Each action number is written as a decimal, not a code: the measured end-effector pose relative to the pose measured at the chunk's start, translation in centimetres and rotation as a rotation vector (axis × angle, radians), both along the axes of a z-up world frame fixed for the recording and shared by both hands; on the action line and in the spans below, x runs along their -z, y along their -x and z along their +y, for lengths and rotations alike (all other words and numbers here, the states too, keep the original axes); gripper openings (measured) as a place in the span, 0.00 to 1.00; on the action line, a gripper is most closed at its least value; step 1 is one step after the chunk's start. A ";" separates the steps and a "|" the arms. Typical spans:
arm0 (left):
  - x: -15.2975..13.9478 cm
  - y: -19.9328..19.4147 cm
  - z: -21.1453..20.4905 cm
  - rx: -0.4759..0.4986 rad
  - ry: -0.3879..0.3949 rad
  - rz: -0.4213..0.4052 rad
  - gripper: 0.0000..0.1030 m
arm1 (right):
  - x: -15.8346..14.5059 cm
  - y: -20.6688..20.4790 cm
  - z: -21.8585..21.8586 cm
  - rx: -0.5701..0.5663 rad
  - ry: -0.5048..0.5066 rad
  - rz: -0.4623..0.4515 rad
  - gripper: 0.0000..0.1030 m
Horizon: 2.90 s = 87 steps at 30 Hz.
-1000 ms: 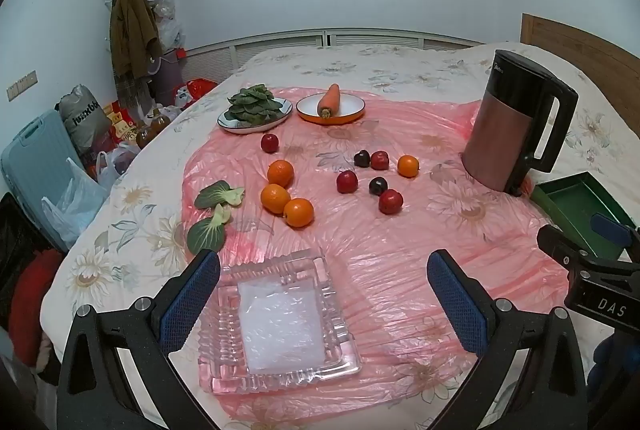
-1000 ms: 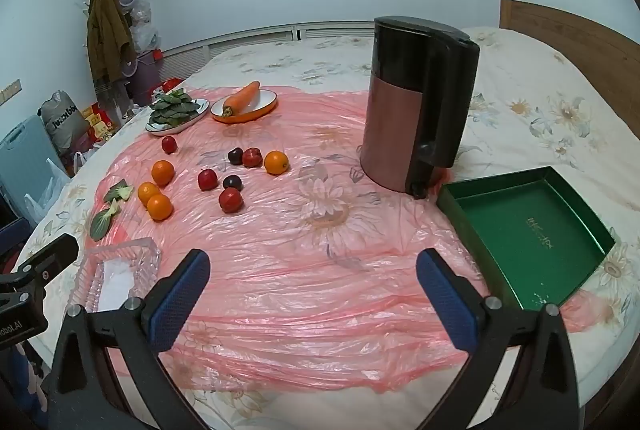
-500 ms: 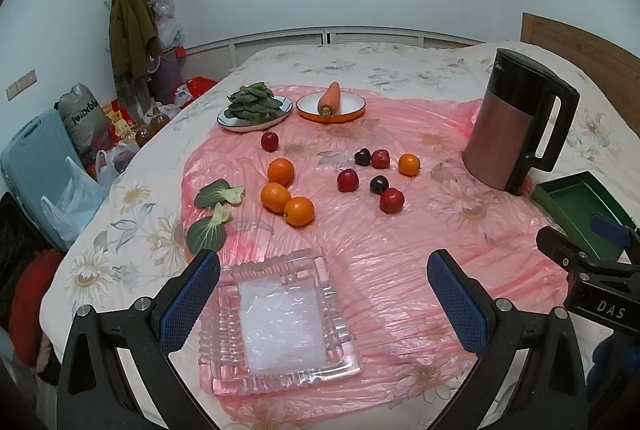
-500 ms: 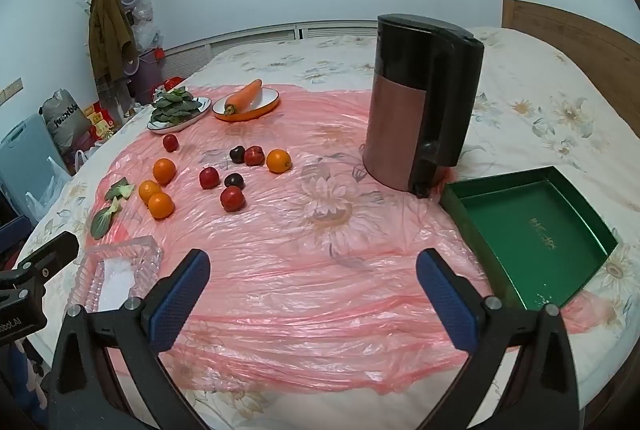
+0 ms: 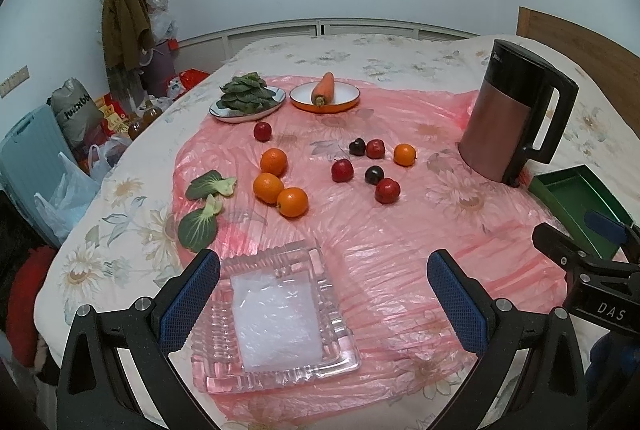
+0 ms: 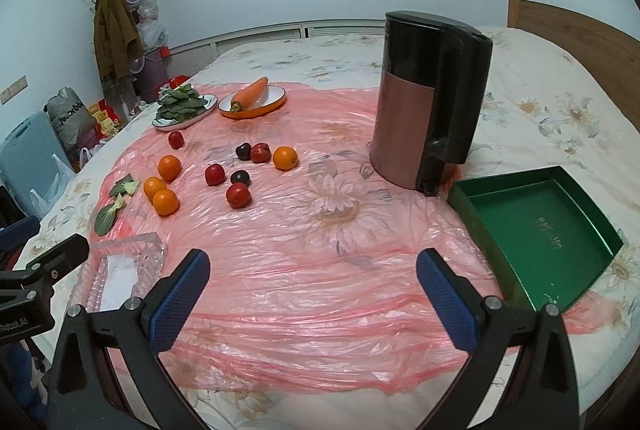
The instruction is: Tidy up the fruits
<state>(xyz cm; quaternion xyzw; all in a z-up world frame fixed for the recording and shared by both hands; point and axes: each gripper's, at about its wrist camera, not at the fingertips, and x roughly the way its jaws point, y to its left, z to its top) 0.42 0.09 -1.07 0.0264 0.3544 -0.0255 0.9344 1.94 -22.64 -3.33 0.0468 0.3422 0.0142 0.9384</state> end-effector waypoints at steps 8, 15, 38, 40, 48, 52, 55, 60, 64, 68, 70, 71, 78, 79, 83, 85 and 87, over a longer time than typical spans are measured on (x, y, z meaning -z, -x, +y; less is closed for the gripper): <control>0.5 -0.6 1.5 -0.013 -0.005 0.024 0.99 | 0.3 -1.1 1.1 -0.060 -0.026 -0.012 1.00; 1.6 -2.5 4.9 -0.051 0.020 0.053 0.99 | 1.5 -3.8 3.8 -0.165 0.007 0.000 1.00; 8.3 -16.2 6.4 -0.123 0.179 0.299 0.61 | 8.2 -18.3 8.2 -0.322 -0.052 0.175 0.69; 8.7 -16.8 6.4 -0.152 0.188 0.310 0.60 | 8.7 -19.0 8.3 -0.327 -0.050 0.188 0.63; 10.7 -18.9 5.6 -0.238 0.196 0.361 0.54 | 10.1 -20.1 8.4 -0.352 -0.050 0.227 0.46; 11.3 -19.8 4.5 -0.238 0.174 0.375 0.53 | 10.5 -20.3 8.3 -0.353 -0.053 0.235 0.44; 12.1 -20.2 4.5 -0.248 0.180 0.400 0.45 | 10.5 -20.3 8.1 -0.348 -0.064 0.234 0.32; 12.0 -19.8 5.1 -0.230 0.227 0.390 0.35 | 10.5 -20.4 7.7 -0.347 -0.099 0.230 0.24; 11.6 -19.3 5.8 -0.215 0.273 0.381 0.35 | 10.3 -20.3 7.5 -0.342 -0.118 0.221 0.24; 11.0 -18.8 6.5 -0.210 0.325 0.375 0.35 | 9.7 -19.8 6.9 -0.341 -0.156 0.202 0.24; 10.7 -18.3 6.7 -0.203 0.345 0.374 0.35 | 9.4 -19.5 6.5 -0.336 -0.173 0.196 0.24; 10.5 -18.1 6.7 -0.198 0.351 0.372 0.35 | 9.2 -19.4 6.4 -0.333 -0.180 0.195 0.24; 9.0 -16.8 6.6 -0.175 0.355 0.353 0.35 | 7.7 -17.5 5.2 -0.317 -0.191 0.174 0.24; 8.7 -16.5 6.5 -0.168 0.349 0.347 0.35 | 7.4 -16.9 4.8 -0.314 -0.192 0.167 0.24; 6.9 -15.1 5.0 -0.111 0.327 0.324 0.35 | 6.4 -14.0 2.0 -0.273 -0.190 0.144 0.24; 6.3 -14.4 3.6 -0.071 0.315 0.317 0.35 | 6.0 -12.5 0.0 -0.236 -0.192 0.135 0.24; 5.7 -13.4 1.4 -0.015 0.310 0.316 0.35 | 5.7 -11.1 -2.3 -0.194 -0.187 0.129 0.24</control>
